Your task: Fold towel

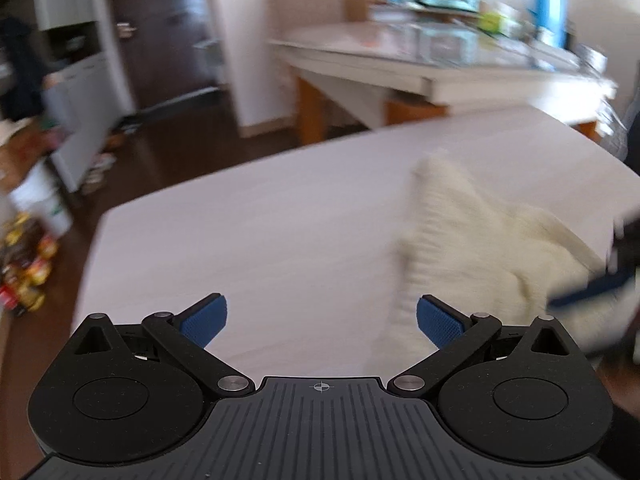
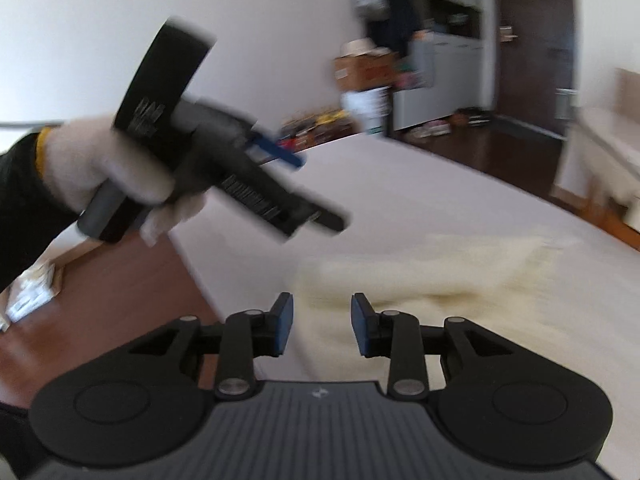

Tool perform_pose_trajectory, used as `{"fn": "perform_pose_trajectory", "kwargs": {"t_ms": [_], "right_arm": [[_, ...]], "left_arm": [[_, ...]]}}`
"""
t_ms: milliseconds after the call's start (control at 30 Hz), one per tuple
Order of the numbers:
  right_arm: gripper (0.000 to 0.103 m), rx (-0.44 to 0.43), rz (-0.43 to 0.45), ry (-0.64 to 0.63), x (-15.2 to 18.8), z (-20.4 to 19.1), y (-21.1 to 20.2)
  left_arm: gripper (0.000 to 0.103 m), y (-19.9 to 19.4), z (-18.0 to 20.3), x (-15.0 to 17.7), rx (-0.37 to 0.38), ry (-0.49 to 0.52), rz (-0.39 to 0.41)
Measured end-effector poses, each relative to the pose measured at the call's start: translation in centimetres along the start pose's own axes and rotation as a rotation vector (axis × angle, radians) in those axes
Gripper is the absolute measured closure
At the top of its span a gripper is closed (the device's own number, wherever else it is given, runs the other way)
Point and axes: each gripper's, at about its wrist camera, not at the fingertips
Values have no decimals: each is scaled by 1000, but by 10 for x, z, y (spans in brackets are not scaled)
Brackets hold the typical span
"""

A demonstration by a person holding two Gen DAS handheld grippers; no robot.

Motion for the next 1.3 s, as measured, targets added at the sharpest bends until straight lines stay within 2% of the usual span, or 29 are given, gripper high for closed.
{"fn": "perform_pose_trajectory", "kwargs": {"t_ms": [67, 200, 267, 367, 433, 467, 500, 567, 633, 667, 767, 833, 900, 1000, 1167, 1233, 1300], "right_arm": [[58, 79, 20, 76, 10, 21, -15], [58, 199, 6, 167, 25, 53, -24], [58, 266, -13, 187, 32, 68, -20], [58, 305, -41, 155, 32, 71, -8], [60, 295, -61, 148, 28, 68, 2], [64, 280, -76, 150, 26, 68, 7], [66, 271, -81, 152, 27, 69, 7], [69, 243, -86, 167, 25, 72, 11], [85, 219, -81, 186, 23, 73, 13], [99, 216, -75, 196, 26, 74, 9], [99, 221, -58, 213, 34, 76, -1], [99, 223, -52, 214, 37, 75, -7], [99, 228, -46, 215, 39, 75, -10], [99, 244, -27, 210, 39, 73, -18], [99, 304, 9, 196, 38, 72, -33], [99, 319, 17, 198, 39, 72, -39], [99, 335, 15, 217, 44, 73, -47]], "left_arm": [[0, 8, 7, -5, 27, 38, -14], [1, 22, 11, -13, 68, 70, -32], [1, 32, 9, -5, 79, 90, -38], [1, 39, 13, -10, 83, 119, -45], [4, 43, 16, -14, 91, 132, -52], [11, 45, 17, -16, 104, 135, -63], [26, 46, 16, -17, 132, 132, -74], [38, 47, 14, -18, 175, 124, -91], [44, 45, 14, -16, 191, 122, -97], [51, 44, 14, -16, 199, 121, -97], [83, 41, 15, -14, 222, 124, -104], [92, 39, 16, -14, 245, 129, -118], [94, 38, 17, -15, 268, 134, -136], [95, 36, 16, -18, 254, 135, -137], [96, 17, 2, -18, 163, 104, -95], [96, 11, -7, -13, 124, 73, -97], [96, 9, -11, -7, 115, 51, -116]]}}
Point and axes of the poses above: each gripper's, at about its wrist camera, not at the fingertips, and y roughly the way its jaws point, z to its right, x to its underside, and after that the axes turned 10 degrees about -z, right-handed
